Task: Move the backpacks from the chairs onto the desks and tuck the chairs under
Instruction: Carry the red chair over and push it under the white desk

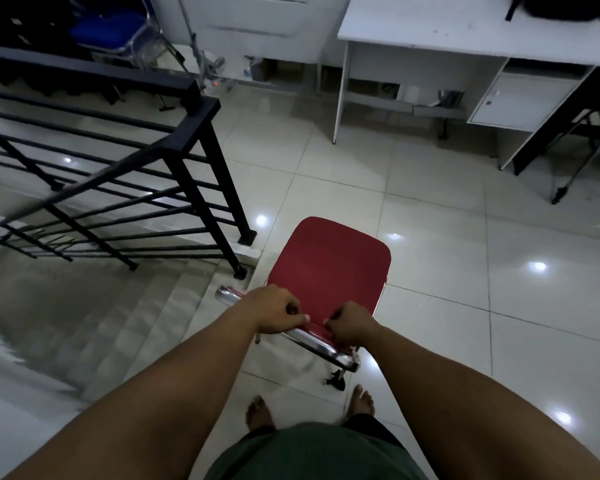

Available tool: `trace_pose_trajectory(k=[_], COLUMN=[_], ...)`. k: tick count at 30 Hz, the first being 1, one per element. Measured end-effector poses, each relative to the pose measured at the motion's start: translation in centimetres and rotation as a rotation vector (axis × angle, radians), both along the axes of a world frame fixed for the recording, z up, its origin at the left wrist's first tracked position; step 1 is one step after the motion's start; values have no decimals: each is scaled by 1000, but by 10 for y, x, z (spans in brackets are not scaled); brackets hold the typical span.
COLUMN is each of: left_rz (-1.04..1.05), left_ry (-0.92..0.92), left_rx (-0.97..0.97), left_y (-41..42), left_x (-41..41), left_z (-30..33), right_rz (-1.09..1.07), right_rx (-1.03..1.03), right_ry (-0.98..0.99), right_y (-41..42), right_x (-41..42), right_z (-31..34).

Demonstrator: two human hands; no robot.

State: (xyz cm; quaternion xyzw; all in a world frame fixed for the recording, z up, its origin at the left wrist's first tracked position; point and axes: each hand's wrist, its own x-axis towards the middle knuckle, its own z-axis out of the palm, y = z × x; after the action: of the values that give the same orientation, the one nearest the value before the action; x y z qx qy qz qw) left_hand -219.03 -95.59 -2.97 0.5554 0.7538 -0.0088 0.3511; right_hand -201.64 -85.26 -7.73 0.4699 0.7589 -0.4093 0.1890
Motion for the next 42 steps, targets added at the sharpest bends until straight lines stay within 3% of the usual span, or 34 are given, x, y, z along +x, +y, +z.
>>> trace_pose_trajectory(k=[4, 9, 11, 15, 21, 26, 30, 42], left_rz=[-72, -317, -415, -394, -352, -344, -351, -331], left_ry=[0, 74, 192, 288, 321, 347, 368, 336], left_rx=[33, 23, -11, -23, 68, 117, 149, 195], left_y=[-11, -22, -22, -17, -20, -22, -22, 6], left_x=[-20, -44, -45, -41, -43, -42, -42, 1], left_z=[2, 4, -2, -5, -10, -14, -14, -18], right_rz=[-119, -268, -333, -473, -179, 229, 266, 345], right_rx=[87, 107, 142, 203, 321, 447, 529, 573], right_ry=[-48, -58, -14, 194, 265, 83, -53, -103], right_y=[-17, -28, -33, -49, -76, -76, -71, -29], right_x=[-8, -7, -7, -5, -8, -6, -10, 29], right_z=[-2, -1, 4, 12, 31, 29, 26, 35])
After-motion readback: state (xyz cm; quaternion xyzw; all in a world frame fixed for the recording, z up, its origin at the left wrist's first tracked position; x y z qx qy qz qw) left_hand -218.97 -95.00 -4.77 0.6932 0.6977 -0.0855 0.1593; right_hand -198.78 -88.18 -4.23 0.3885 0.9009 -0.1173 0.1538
